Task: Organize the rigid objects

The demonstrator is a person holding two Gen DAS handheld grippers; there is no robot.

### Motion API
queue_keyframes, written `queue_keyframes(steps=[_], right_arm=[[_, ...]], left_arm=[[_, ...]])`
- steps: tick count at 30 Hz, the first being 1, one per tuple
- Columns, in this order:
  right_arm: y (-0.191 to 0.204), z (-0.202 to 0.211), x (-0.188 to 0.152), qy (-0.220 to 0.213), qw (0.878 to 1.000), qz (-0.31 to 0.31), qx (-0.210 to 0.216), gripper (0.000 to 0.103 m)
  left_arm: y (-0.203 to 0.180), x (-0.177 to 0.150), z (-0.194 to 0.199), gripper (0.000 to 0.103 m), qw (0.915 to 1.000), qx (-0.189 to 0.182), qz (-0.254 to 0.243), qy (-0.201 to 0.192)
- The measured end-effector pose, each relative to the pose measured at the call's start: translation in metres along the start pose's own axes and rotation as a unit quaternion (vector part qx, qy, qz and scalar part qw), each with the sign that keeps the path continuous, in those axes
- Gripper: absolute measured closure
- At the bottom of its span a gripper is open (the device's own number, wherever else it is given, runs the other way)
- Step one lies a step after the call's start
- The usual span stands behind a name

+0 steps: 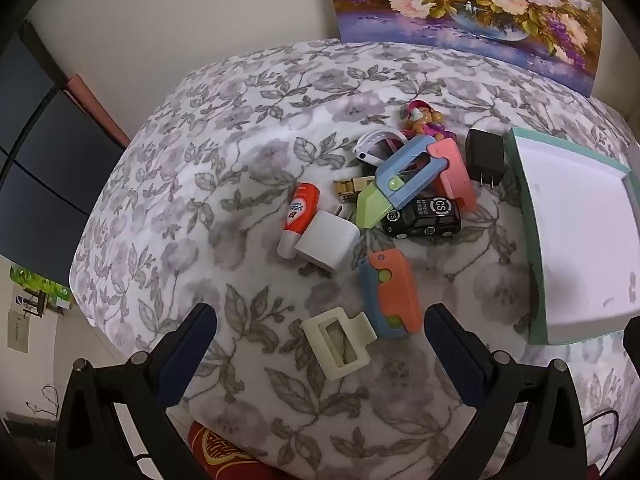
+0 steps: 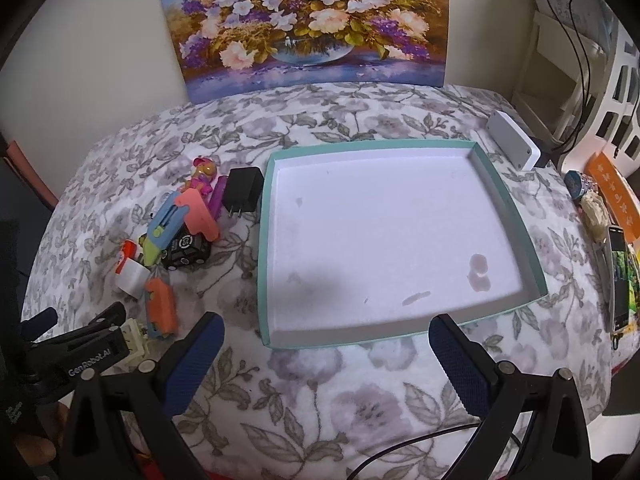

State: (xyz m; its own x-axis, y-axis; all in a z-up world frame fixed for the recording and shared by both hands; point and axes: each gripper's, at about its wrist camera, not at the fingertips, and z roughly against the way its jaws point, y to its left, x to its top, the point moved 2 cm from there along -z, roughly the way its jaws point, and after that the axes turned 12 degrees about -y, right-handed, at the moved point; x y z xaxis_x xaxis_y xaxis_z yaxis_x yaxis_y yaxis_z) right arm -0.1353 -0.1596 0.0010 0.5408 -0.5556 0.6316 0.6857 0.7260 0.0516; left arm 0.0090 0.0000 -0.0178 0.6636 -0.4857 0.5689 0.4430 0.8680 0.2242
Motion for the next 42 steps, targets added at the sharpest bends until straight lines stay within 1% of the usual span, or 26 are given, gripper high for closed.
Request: queue_keyframes(steps=[6, 9, 10, 11, 12, 14, 16, 17, 19, 20, 21, 22, 23, 26, 30, 37, 42], right_arm=[[0.002, -0.001, -0.001, 0.002, 1.000, 0.003, -0.001, 0.000], [0.003, -0.002, -0.001, 0.001, 1.000, 0.008, -0.007, 0.000], [0.003, -0.003, -0.001, 0.001, 1.000, 0.010, -0.009, 0.000], [0.003, -0.004, -0.002, 0.004, 1.000, 0.011, -0.009, 0.000], [0.002, -0.006, -0.002, 0.008, 1.000, 0.009, -0.008, 0.000], [0.000, -0.009, -0.003, 0.014, 1.000, 0.007, -0.011, 0.000], [-0.001, -0.010, -0.004, 0.013, 1.000, 0.010, -0.024, 0.000], [-0.002, -0.012, -0.004, 0.015, 0.999, 0.014, -0.031, 0.000], [-0.003, -0.017, -0.006, 0.022, 0.999, 0.017, -0.037, 0.000], [-0.004, -0.019, -0.006, 0.027, 0.999, 0.018, -0.039, 0.000], [-0.004, -0.021, -0.007, 0.030, 0.999, 0.018, -0.040, 0.000], [-0.004, -0.022, -0.007, 0.032, 0.999, 0.018, -0.041, 0.000], [-0.004, -0.022, -0.007, 0.032, 0.999, 0.017, -0.040, 0.000], [-0.003, -0.021, -0.006, 0.025, 0.999, 0.017, -0.038, 0.000], [0.000, -0.025, -0.006, 0.029, 0.999, 0.020, -0.036, 0.000], [0.006, -0.026, -0.006, 0.026, 0.998, 0.032, -0.038, 0.000], [0.009, -0.025, -0.006, 0.025, 0.998, 0.038, -0.039, 0.000]], left_arm=[[0.002, -0.002, 0.002, 0.000, 1.0000, -0.003, 0.002, -0.001], [0.001, -0.003, 0.004, 0.000, 0.9999, -0.012, -0.001, -0.004], [0.003, 0.003, 0.002, 0.000, 0.9999, -0.003, -0.005, -0.010], [0.005, 0.004, 0.002, 0.000, 0.9999, -0.004, -0.004, -0.010], [-0.002, 0.001, 0.003, 0.000, 0.9998, -0.018, 0.003, -0.006], [0.000, 0.000, 0.002, 0.000, 0.9996, -0.027, 0.005, -0.004], [0.003, 0.000, 0.003, 0.000, 0.9994, -0.033, 0.010, -0.002], [-0.004, -0.001, -0.002, 0.000, 0.9985, -0.051, 0.018, 0.013], [-0.004, -0.001, -0.001, 0.000, 0.9980, -0.058, 0.021, 0.012], [-0.004, -0.001, -0.001, 0.000, 0.9975, -0.061, 0.018, 0.030], [-0.004, -0.001, -0.001, 0.000, 0.9974, -0.064, 0.018, 0.029], [-0.004, -0.001, -0.001, 0.000, 0.9970, -0.064, 0.015, 0.040], [-0.004, -0.001, 0.000, 0.000, 0.9968, -0.065, 0.015, 0.042], [-0.003, 0.000, 0.000, 0.000, 0.9971, -0.054, 0.005, 0.053], [-0.002, 0.001, 0.001, 0.000, 0.9975, -0.058, 0.010, 0.041], [0.002, 0.000, 0.001, 0.000, 0.9967, -0.071, 0.020, 0.033], [0.003, -0.001, 0.000, 0.000, 0.9968, -0.070, 0.020, 0.035]])
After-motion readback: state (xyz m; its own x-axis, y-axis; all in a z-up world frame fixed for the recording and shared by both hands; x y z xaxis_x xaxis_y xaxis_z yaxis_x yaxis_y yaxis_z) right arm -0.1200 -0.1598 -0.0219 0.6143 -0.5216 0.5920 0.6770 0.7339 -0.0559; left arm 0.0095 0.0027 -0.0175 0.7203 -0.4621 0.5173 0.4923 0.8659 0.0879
